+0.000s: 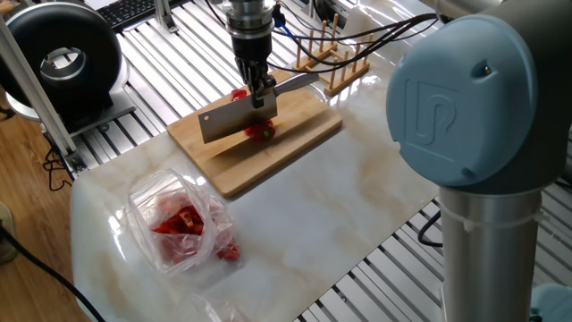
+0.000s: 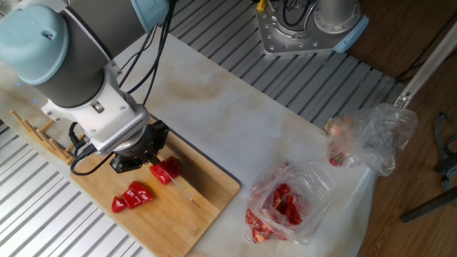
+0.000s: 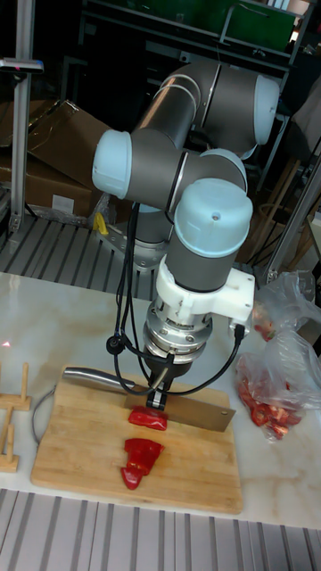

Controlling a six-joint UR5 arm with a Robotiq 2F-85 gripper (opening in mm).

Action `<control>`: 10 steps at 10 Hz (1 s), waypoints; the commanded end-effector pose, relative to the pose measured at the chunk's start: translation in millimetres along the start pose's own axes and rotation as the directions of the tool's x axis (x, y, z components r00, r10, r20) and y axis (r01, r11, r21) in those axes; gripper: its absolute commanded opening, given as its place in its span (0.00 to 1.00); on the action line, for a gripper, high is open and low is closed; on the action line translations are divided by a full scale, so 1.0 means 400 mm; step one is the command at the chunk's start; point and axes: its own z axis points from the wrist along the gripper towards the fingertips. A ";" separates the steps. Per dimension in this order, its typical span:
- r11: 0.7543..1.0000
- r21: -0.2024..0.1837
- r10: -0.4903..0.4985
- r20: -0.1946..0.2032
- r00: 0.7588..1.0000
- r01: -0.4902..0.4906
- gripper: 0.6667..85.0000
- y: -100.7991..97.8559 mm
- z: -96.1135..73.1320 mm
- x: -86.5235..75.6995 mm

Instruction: Chop the chili peppers

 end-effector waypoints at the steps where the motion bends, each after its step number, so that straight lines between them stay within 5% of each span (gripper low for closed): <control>1: 1.000 0.001 -0.011 0.007 1.000 0.011 0.01 0.001 0.003 -0.003; 10: 1.000 -0.005 -0.031 -0.023 0.999 0.031 0.01 -0.003 0.009 0.010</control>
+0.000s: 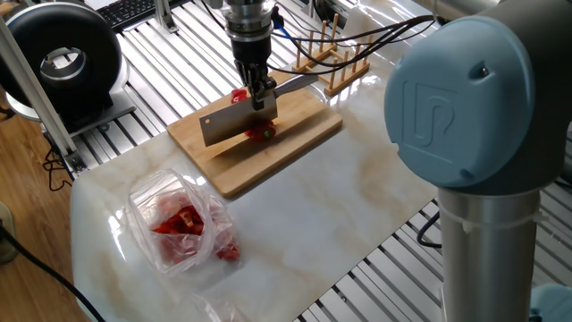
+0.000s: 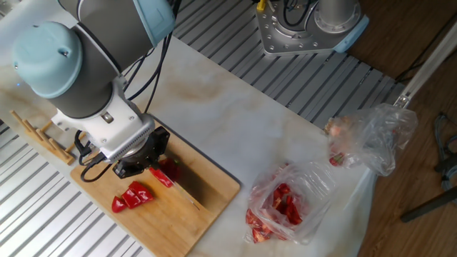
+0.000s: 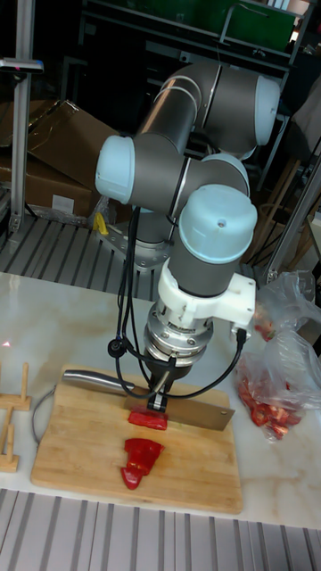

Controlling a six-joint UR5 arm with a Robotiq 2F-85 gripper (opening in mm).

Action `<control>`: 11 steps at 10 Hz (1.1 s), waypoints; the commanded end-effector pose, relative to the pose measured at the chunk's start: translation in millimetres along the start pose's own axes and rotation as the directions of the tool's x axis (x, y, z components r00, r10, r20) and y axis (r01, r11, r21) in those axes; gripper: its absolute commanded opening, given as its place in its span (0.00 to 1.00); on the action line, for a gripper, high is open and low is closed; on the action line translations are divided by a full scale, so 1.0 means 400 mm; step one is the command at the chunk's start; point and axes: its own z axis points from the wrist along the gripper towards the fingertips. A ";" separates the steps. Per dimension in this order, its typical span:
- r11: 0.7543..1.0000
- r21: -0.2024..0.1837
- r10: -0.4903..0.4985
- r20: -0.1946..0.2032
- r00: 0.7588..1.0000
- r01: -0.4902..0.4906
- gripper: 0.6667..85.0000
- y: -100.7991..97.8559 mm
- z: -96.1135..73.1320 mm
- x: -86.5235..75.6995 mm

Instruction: Chop the chili peppers

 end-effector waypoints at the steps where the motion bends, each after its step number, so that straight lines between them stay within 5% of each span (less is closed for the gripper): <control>1: 1.000 -0.001 -0.015 0.001 1.000 0.015 0.01 -0.004 -0.004 0.005; 11: 0.999 0.010 -0.045 -0.012 0.999 0.045 0.01 -0.015 0.021 0.025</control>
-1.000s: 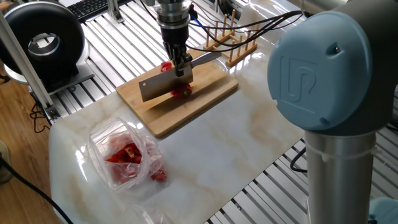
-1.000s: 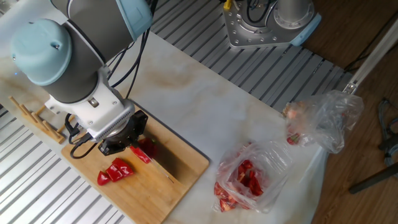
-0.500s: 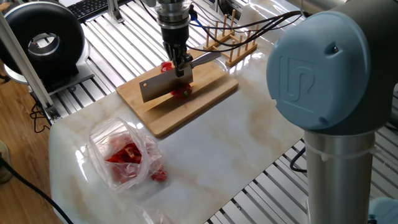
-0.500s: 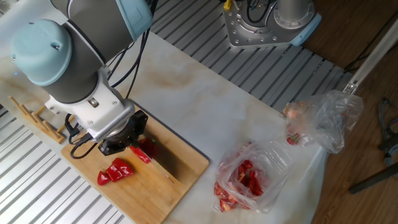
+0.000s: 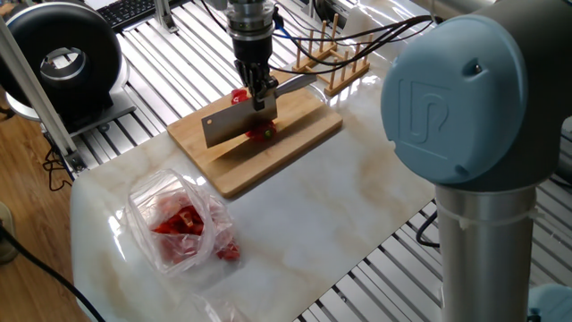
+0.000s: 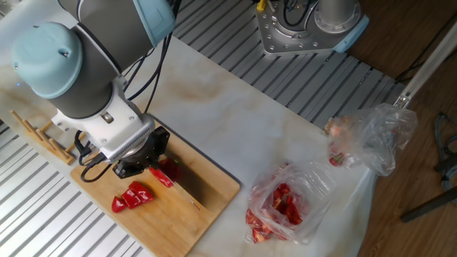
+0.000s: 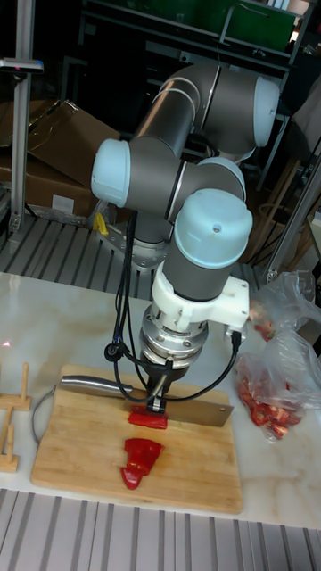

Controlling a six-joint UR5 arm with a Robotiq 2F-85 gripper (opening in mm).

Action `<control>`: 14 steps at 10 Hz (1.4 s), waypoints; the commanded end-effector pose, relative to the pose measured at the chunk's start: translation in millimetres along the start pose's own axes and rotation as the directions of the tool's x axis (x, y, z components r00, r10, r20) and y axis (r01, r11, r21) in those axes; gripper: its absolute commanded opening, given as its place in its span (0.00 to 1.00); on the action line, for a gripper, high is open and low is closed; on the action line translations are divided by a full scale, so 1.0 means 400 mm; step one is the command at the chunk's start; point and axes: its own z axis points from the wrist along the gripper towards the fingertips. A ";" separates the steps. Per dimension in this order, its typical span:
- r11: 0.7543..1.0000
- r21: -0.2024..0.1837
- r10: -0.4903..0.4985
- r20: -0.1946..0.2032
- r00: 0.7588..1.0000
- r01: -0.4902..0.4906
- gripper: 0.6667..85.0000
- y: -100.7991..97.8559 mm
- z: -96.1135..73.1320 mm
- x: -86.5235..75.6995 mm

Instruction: Chop the chili peppers

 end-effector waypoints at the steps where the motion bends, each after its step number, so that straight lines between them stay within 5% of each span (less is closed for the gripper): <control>1: 1.000 0.018 0.006 0.001 1.000 -0.006 0.01 -0.009 0.012 -0.001; 5: 1.000 0.016 -0.008 -0.020 1.000 0.008 0.01 -0.022 -0.008 0.021; 14: 0.999 0.035 0.037 0.000 0.999 -0.037 0.01 -0.030 -0.024 -0.041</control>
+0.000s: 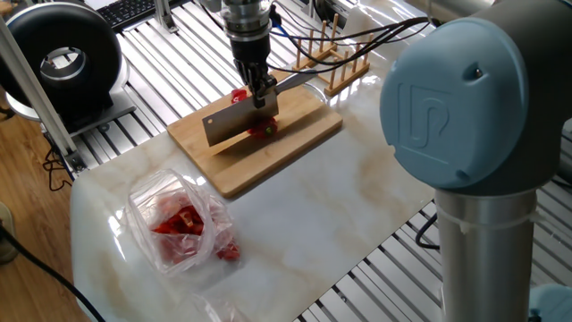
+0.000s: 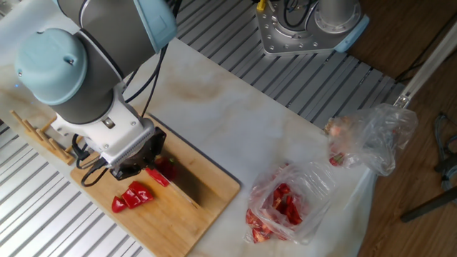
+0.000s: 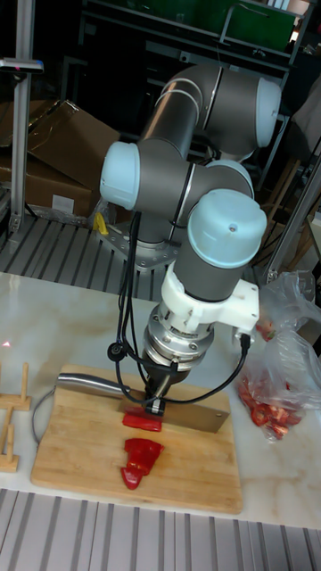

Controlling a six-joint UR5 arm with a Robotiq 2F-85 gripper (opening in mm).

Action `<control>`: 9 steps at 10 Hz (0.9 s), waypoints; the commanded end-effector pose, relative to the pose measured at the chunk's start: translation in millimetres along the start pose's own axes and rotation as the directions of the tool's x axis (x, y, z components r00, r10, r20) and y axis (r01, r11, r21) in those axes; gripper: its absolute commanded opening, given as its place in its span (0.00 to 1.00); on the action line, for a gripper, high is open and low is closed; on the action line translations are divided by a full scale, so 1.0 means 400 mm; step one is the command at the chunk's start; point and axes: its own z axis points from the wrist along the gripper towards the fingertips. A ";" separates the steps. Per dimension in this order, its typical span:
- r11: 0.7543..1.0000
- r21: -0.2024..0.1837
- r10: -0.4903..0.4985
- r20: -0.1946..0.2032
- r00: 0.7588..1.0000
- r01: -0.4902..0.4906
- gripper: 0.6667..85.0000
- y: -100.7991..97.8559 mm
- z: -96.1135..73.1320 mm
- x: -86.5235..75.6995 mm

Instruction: Chop the chili peppers

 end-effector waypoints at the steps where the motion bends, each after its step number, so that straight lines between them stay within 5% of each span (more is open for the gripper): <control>1: 1.000 0.002 0.009 0.022 1.000 -0.009 0.01 -0.004 -0.011 -0.025; 9: 1.000 0.000 -0.001 0.056 0.998 0.001 0.01 -0.004 -0.005 -0.042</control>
